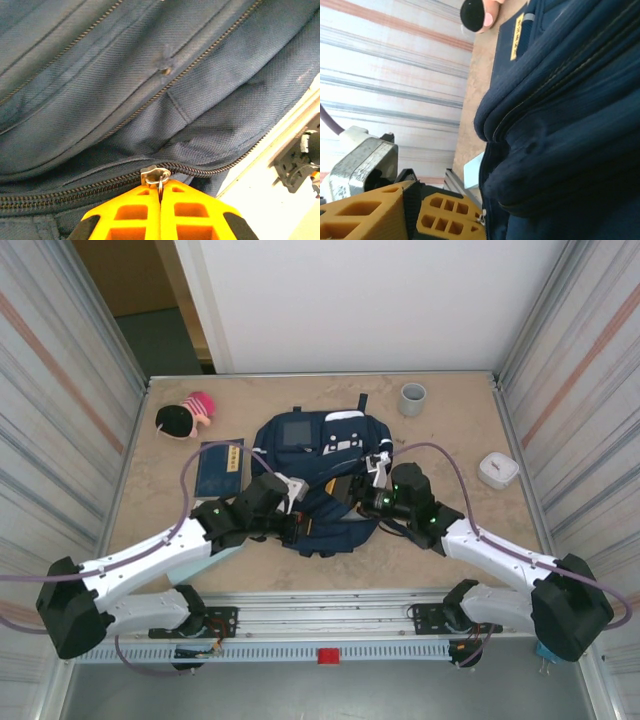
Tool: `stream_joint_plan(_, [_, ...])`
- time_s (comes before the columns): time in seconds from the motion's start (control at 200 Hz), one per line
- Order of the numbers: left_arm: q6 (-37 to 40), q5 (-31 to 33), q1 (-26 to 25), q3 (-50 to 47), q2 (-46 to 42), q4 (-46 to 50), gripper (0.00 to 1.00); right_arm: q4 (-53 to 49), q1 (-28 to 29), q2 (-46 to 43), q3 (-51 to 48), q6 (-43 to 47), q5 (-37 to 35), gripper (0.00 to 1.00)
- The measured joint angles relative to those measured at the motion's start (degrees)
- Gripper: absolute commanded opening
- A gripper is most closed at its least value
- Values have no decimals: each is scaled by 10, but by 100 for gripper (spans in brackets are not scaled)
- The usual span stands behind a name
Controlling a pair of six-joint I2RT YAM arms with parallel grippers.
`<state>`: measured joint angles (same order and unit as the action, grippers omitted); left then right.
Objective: Pack books, pencil case, and school supplies into a backpack
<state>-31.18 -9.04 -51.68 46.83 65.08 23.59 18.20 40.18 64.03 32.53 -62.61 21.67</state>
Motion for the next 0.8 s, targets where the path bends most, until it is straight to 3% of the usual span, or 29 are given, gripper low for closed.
stream_joint_plan(0.09, [-6,-12,-10,2,9,-17,0,7,10,0,0,-14,-33,28])
stream_joint_plan(0.145, [-6,-13,-13,4,9,-21,0,6,7,0,0,-14,-40,20])
stream_joint_plan(0.256, [0,0,-13,13,5,-10,0,-11,-26,-4,0,-3,-17,14])
stream_joint_plan(0.496, [41,7,31,-24,-53,10,0,-154,-162,-10,74,112,149,16])
stream_joint_plan(0.566, [50,7,42,-39,-71,13,0,-179,-197,-10,95,135,191,22])
stream_joint_plan(0.646, [58,5,44,-44,-82,10,0,-185,-227,-6,102,140,227,56])
stream_joint_plan(0.691, [59,2,44,-44,-83,8,0,-183,-236,-4,102,133,236,70])
stream_joint_plan(0.797, [57,-11,44,-45,-76,-14,0,-114,-219,-11,67,78,221,77])
